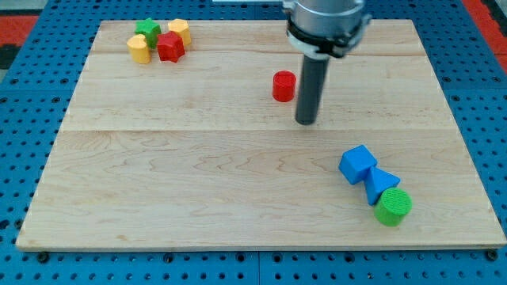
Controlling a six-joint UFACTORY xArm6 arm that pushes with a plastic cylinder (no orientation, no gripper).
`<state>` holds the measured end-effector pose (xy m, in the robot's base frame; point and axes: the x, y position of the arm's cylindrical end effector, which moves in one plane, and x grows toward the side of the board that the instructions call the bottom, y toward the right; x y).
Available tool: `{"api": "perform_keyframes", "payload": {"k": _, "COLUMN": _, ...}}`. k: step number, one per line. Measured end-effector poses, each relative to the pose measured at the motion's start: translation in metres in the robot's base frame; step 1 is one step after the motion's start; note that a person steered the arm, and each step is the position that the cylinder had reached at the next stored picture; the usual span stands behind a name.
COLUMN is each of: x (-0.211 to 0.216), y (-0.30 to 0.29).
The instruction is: Move the red circle diagonally to the top left of cube
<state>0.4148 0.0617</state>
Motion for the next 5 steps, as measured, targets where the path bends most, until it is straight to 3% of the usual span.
{"api": "perform_keyframes", "payload": {"k": 1, "x": -0.016, "y": 0.022}}
{"api": "perform_keyframes", "payload": {"k": 2, "x": -0.071, "y": 0.059}}
{"api": "perform_keyframes", "payload": {"k": 3, "x": -0.091, "y": -0.016}}
{"api": "perform_keyframes", "payload": {"k": 4, "x": -0.043, "y": -0.088}}
{"api": "perform_keyframes", "payload": {"k": 5, "x": 0.009, "y": -0.083}}
